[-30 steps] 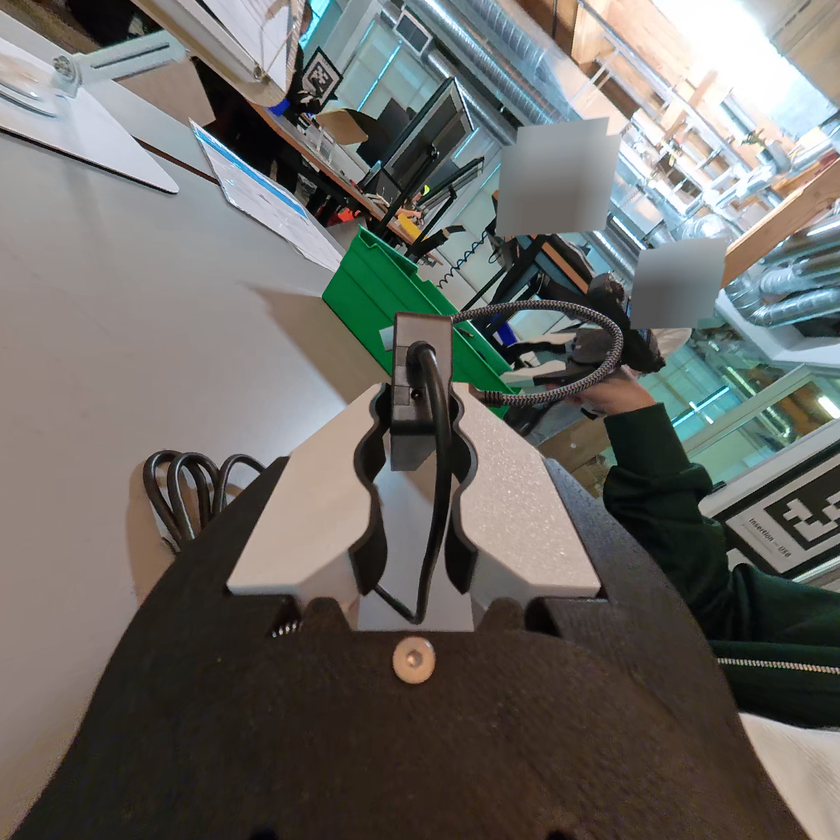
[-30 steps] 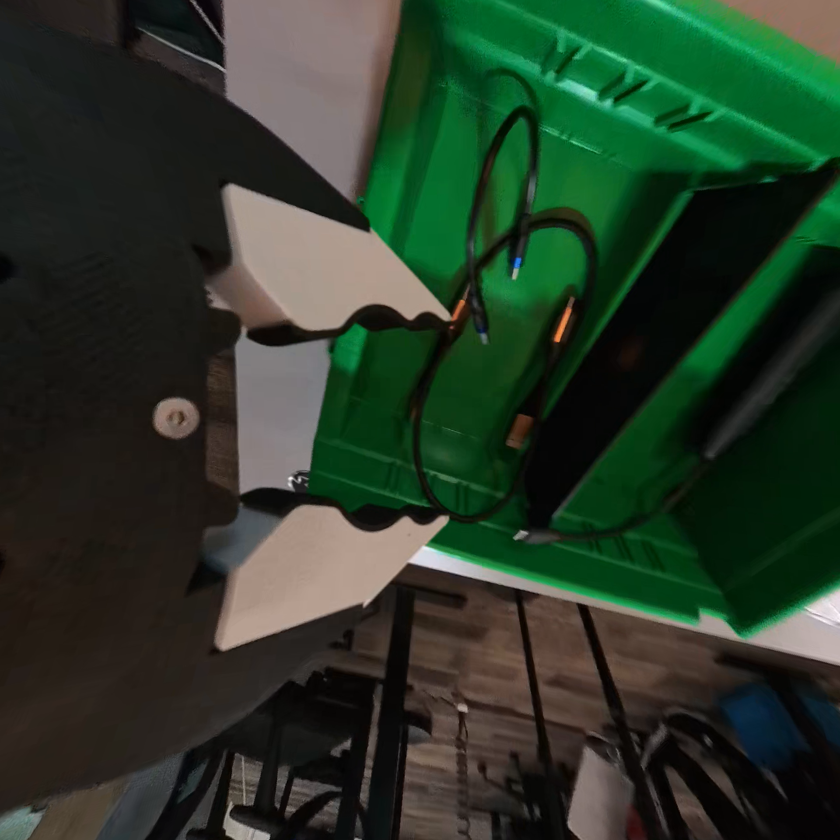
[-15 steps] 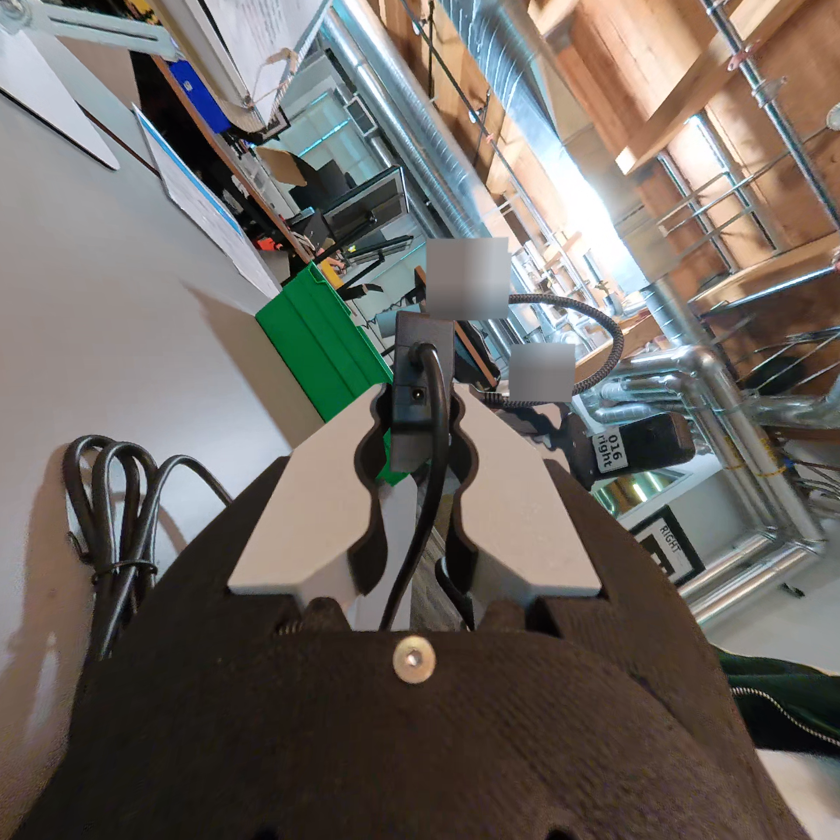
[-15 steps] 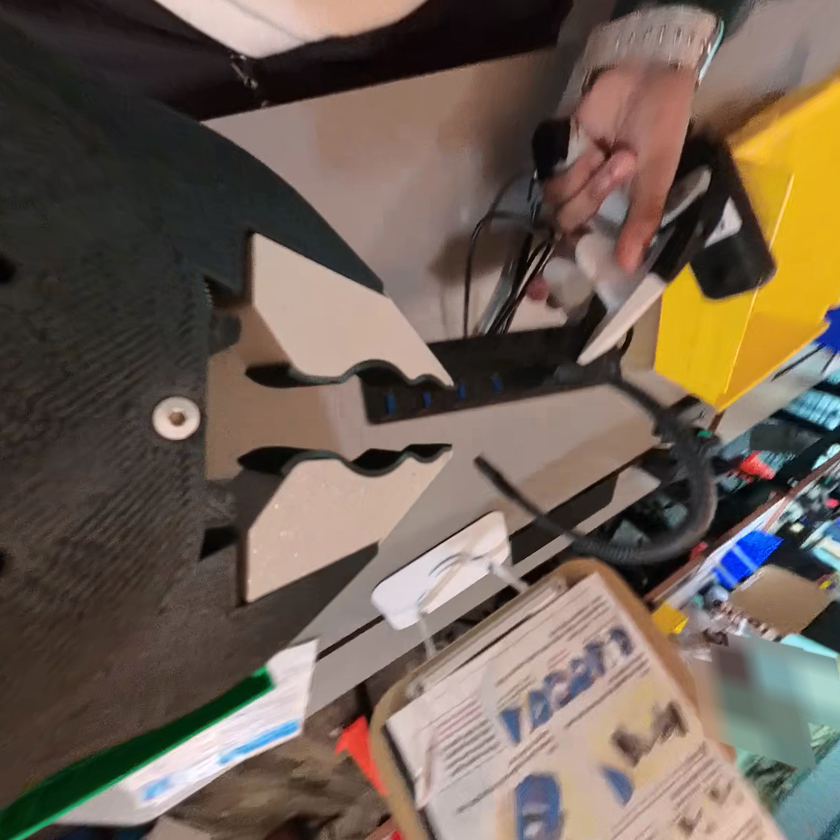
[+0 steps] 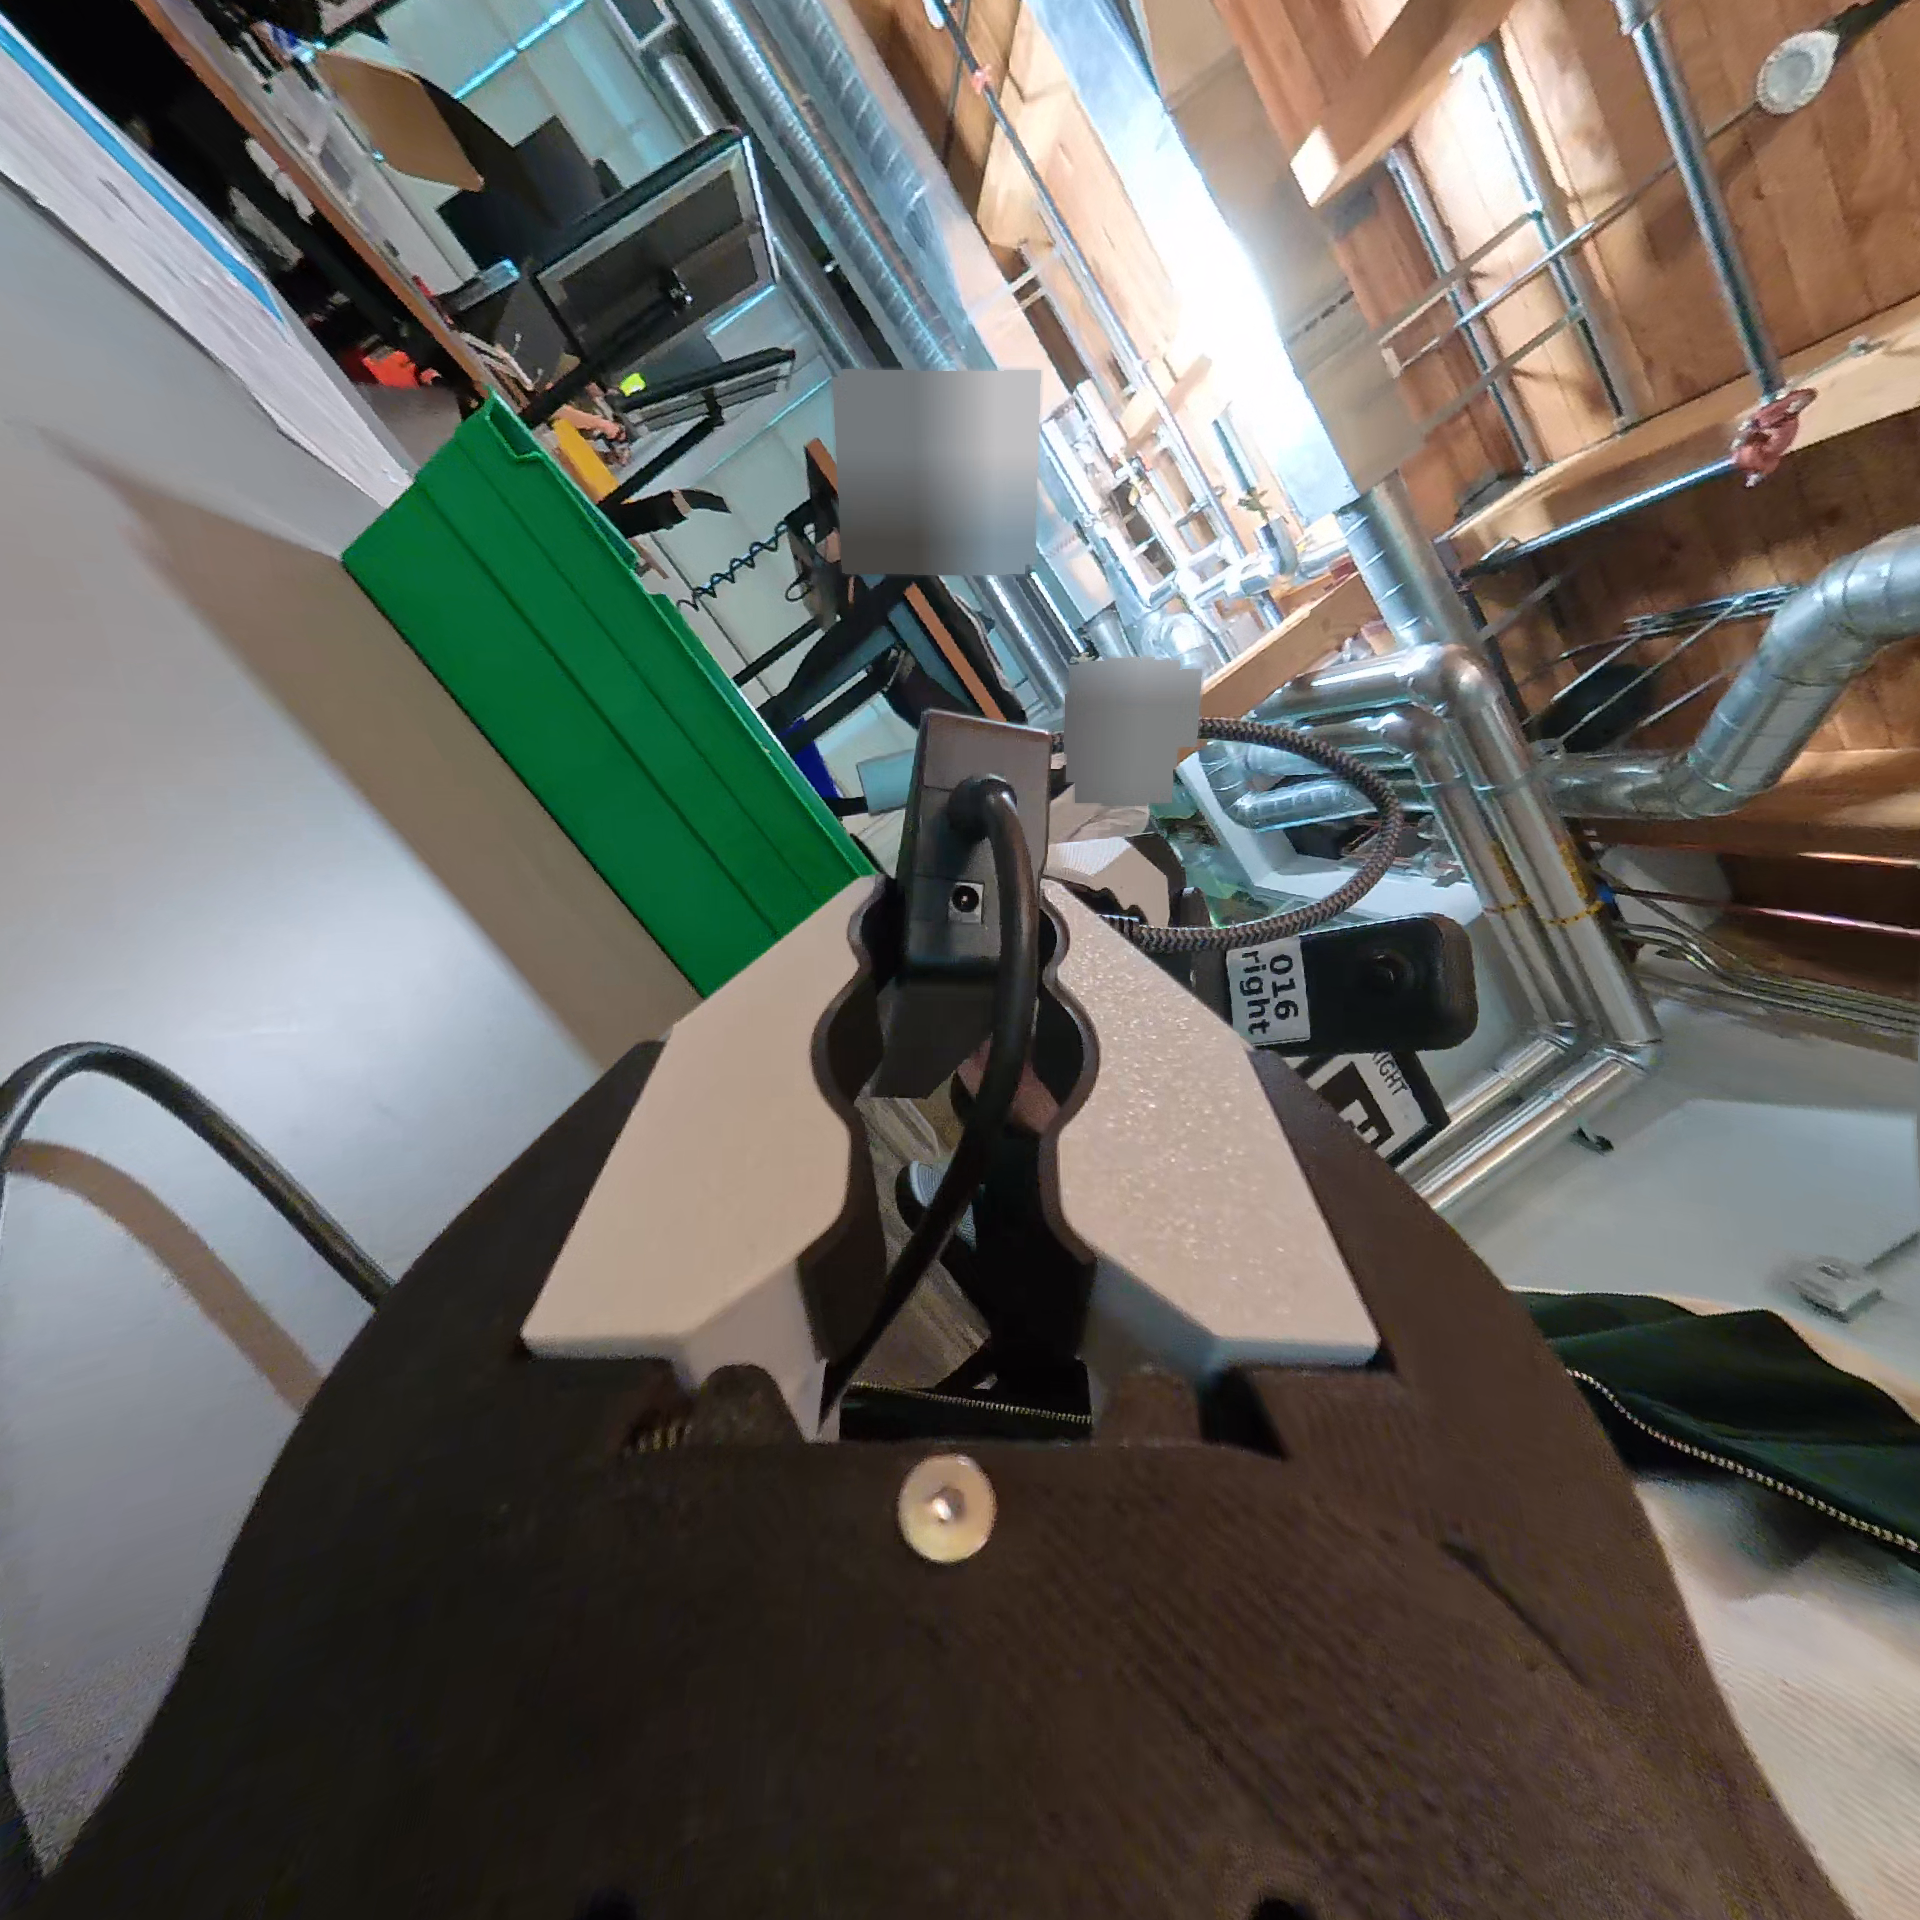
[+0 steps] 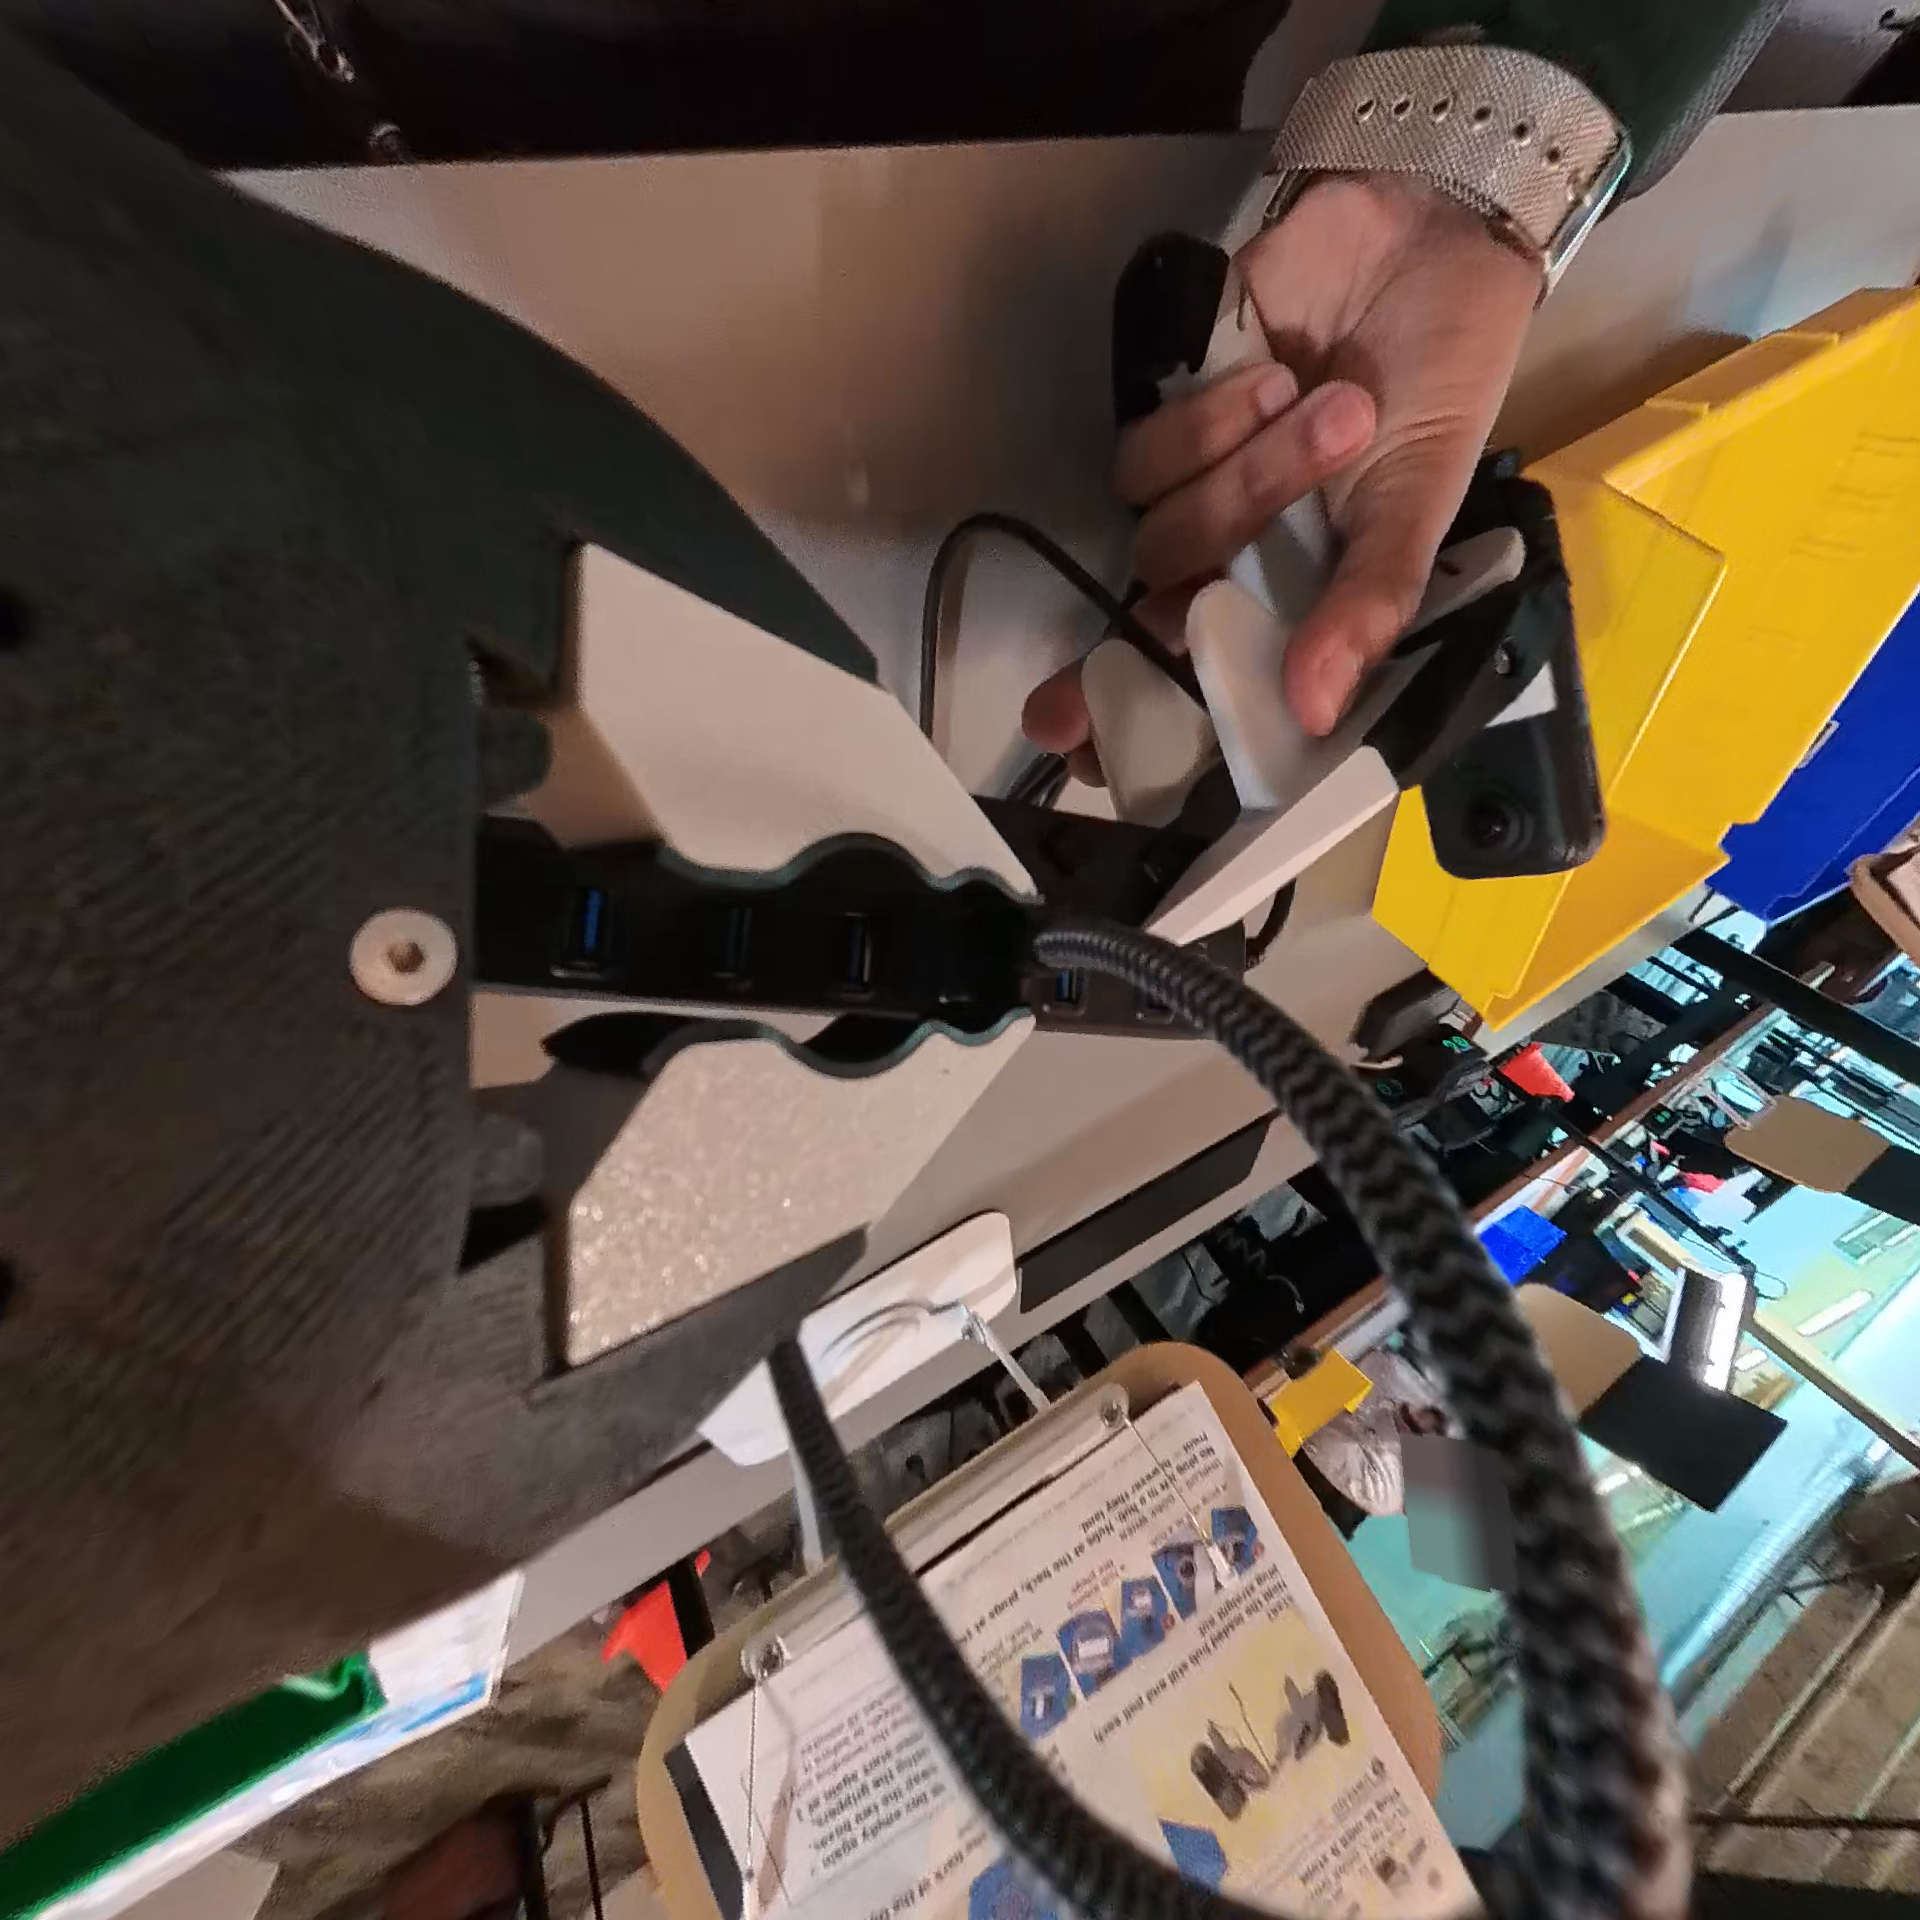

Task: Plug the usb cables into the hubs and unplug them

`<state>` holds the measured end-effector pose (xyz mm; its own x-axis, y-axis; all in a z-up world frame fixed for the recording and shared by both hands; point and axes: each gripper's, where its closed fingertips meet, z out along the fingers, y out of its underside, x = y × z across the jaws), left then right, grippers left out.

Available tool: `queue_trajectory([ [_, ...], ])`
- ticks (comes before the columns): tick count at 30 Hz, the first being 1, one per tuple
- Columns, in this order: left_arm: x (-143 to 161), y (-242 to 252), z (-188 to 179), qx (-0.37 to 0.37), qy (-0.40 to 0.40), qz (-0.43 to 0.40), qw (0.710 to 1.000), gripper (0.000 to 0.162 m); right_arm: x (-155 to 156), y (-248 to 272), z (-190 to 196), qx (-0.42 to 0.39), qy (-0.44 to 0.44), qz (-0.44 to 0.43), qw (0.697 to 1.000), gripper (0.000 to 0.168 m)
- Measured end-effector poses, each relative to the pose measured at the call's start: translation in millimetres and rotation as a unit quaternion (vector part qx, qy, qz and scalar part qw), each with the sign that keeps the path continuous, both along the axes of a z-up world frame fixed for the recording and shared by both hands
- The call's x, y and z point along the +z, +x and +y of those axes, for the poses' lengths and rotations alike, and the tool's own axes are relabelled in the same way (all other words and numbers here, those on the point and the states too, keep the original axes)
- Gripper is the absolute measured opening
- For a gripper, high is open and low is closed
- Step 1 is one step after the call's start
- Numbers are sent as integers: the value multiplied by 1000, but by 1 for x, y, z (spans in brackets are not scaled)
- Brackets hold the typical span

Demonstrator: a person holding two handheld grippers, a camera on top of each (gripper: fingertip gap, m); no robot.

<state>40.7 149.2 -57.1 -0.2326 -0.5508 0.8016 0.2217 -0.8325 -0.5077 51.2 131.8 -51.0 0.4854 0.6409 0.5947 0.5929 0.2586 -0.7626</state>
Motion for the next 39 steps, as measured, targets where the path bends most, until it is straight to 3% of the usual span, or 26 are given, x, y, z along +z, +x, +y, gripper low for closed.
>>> queue_trajectory([
  [5,10,-4,-2,13,19,-30,999,25,7,-4,-1,-15,24,-1,1000,15],
  [10,10,-6,4,42,16,-29,999,42,12,-4,4,-46,18,25,998,15],
  [13,12,-11,11,90,50,-15,995,53,11,-3,8,-67,14,29,997,16],
  [20,29,-33,24,198,128,-8,972,55,15,17,18,-102,-5,87,991,15],
  [22,27,-34,27,251,173,43,951,56,16,25,22,-113,-16,118,986,15],
  [26,44,-38,10,369,337,102,860,50,2,39,32,-132,-50,159,977,15],
  [28,47,-24,-13,345,403,95,842,27,-6,45,36,-136,-65,173,973,15],
  [30,34,-6,-25,283,375,101,877,26,-7,49,38,-130,-75,203,968,15],
  [34,6,21,-39,120,213,78,967,26,-4,51,36,-109,-87,261,955,15],
  [36,-8,25,-35,88,162,98,978,18,-5,49,35,-105,-83,260,956,15],
  [39,-40,27,-16,110,139,193,965,24,-4,43,33,-107,-63,240,963,15],
])
